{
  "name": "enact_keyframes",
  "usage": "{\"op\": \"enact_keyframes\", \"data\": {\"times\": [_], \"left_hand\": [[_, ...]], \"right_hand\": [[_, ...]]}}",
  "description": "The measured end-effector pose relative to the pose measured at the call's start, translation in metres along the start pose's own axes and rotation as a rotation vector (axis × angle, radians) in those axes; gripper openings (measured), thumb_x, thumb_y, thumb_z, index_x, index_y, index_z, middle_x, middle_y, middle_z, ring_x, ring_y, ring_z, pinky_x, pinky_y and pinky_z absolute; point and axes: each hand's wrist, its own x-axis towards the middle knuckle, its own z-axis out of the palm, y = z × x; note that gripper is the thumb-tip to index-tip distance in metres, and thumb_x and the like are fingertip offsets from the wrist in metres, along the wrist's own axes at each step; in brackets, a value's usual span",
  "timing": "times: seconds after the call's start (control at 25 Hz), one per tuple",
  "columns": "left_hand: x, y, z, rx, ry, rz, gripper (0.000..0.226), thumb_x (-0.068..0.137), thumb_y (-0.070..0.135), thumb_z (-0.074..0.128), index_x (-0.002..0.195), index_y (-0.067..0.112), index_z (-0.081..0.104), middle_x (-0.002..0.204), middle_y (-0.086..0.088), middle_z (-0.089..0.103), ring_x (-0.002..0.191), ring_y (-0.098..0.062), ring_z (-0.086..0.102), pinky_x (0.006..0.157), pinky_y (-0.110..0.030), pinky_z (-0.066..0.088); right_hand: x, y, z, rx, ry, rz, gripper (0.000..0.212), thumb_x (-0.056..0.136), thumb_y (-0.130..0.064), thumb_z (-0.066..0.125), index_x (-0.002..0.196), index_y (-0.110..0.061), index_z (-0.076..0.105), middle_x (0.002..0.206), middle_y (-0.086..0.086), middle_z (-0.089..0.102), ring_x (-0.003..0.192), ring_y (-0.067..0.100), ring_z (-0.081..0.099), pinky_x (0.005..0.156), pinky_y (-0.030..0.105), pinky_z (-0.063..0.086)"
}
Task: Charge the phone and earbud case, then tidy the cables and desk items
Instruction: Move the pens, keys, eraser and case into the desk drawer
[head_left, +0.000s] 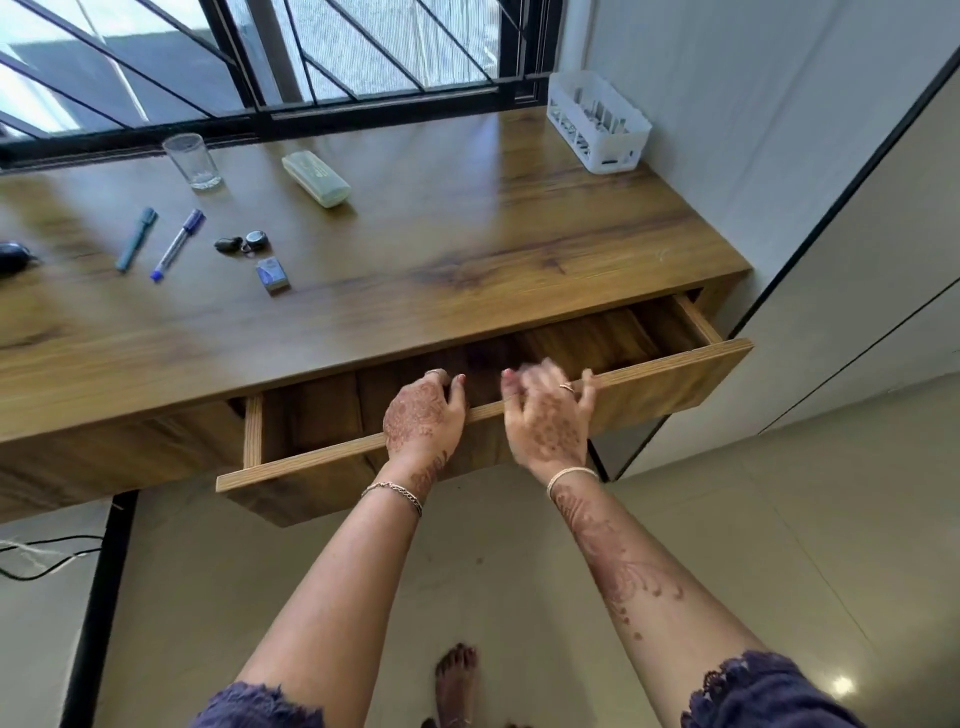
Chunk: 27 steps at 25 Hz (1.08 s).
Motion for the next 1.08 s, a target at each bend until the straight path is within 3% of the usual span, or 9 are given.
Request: {"op": "enact_keyframes", "data": {"times": [0.08, 0.16, 0.32, 0.48, 0.6, 0.68, 0.76, 0.84, 1.08], "left_hand": [[-0.007, 0.001, -0.004, 0.023, -0.021, 0.012, 0.038, 0.098, 0.045, 0.035, 0.105, 0.020, 0.062, 0.099, -0.008, 0.071, 0.095, -0.028, 0.064, 0.074, -0.032, 0.046], [-0.014, 0.001, -0.008, 0.061, -0.077, 0.023, 0.040, 0.098, 0.046, 0.032, 0.105, 0.020, 0.063, 0.101, -0.007, 0.070, 0.097, -0.028, 0.063, 0.075, -0.033, 0.045], [-0.019, -0.001, -0.009, 0.063, -0.251, 0.015, 0.040, 0.098, 0.047, 0.034, 0.106, 0.022, 0.064, 0.108, -0.006, 0.069, 0.105, -0.028, 0.061, 0.083, -0.033, 0.046], [-0.021, -0.011, -0.001, -0.035, -0.426, -0.052, 0.043, 0.097, 0.047, 0.035, 0.084, 0.021, 0.066, 0.081, 0.003, 0.072, 0.089, -0.020, 0.067, 0.082, -0.030, 0.051], [-0.028, -0.013, 0.002, -0.214, -0.536, -0.106, 0.043, 0.099, 0.042, 0.035, 0.074, 0.018, 0.061, 0.073, -0.003, 0.073, 0.063, -0.020, 0.068, 0.068, -0.029, 0.055], [-0.035, -0.012, 0.001, -0.311, -0.574, -0.127, 0.040, 0.101, 0.037, 0.034, 0.076, 0.017, 0.058, 0.074, -0.007, 0.072, 0.049, -0.016, 0.062, 0.053, -0.023, 0.048], [-0.039, -0.010, -0.001, -0.370, -0.557, -0.141, 0.038, 0.101, 0.035, 0.035, 0.079, 0.014, 0.058, 0.074, -0.006, 0.071, 0.051, -0.018, 0.062, 0.050, -0.023, 0.045], [-0.038, -0.010, -0.004, -0.399, -0.518, -0.139, 0.034, 0.100, 0.033, 0.038, 0.080, 0.015, 0.060, 0.078, -0.005, 0.072, 0.060, -0.020, 0.065, 0.058, -0.026, 0.049], [-0.022, -0.025, -0.027, -0.413, -0.376, -0.094, 0.013, 0.094, 0.028, 0.053, 0.095, 0.019, 0.061, 0.084, 0.001, 0.073, 0.073, -0.014, 0.069, 0.073, -0.029, 0.055]], "right_hand": [[0.005, -0.004, -0.010, -0.212, -0.129, -0.113, 0.066, 0.098, -0.055, 0.018, 0.091, -0.019, 0.072, 0.096, -0.001, 0.073, 0.108, 0.019, 0.060, 0.113, 0.048, 0.009], [0.006, -0.008, -0.019, -0.276, -0.195, -0.130, 0.070, 0.098, -0.056, 0.016, 0.085, -0.017, 0.073, 0.088, 0.001, 0.073, 0.094, 0.020, 0.064, 0.108, 0.044, 0.022], [-0.001, -0.007, -0.029, -0.292, -0.342, -0.115, 0.064, 0.098, -0.055, 0.020, 0.094, -0.017, 0.072, 0.100, 0.005, 0.071, 0.100, 0.023, 0.062, 0.092, 0.037, 0.039], [-0.005, -0.015, -0.033, -0.290, -0.571, -0.046, 0.050, 0.100, -0.045, 0.025, 0.115, -0.018, 0.064, 0.124, 0.006, 0.063, 0.119, 0.024, 0.055, 0.095, 0.035, 0.043], [-0.003, -0.019, -0.039, -0.367, -0.672, -0.024, 0.050, 0.101, -0.044, 0.025, 0.122, -0.018, 0.060, 0.131, 0.005, 0.059, 0.124, 0.023, 0.052, 0.098, 0.035, 0.042], [-0.004, -0.017, -0.040, -0.397, -0.713, -0.022, 0.050, 0.101, -0.045, 0.025, 0.125, -0.017, 0.059, 0.133, 0.005, 0.058, 0.126, 0.023, 0.050, 0.100, 0.034, 0.040], [-0.006, -0.016, -0.040, -0.398, -0.735, -0.012, 0.050, 0.100, -0.046, 0.025, 0.125, -0.017, 0.059, 0.133, 0.005, 0.057, 0.126, 0.023, 0.050, 0.100, 0.035, 0.040], [-0.009, -0.018, -0.040, -0.367, -0.700, -0.011, 0.050, 0.099, -0.048, 0.027, 0.122, -0.018, 0.060, 0.131, 0.005, 0.059, 0.124, 0.023, 0.052, 0.098, 0.034, 0.042], [-0.002, -0.053, -0.048, -0.229, -0.470, -0.084, 0.042, 0.098, -0.046, 0.033, 0.111, -0.020, 0.063, 0.117, 0.004, 0.066, 0.110, 0.023, 0.060, 0.085, 0.033, 0.046]]}}
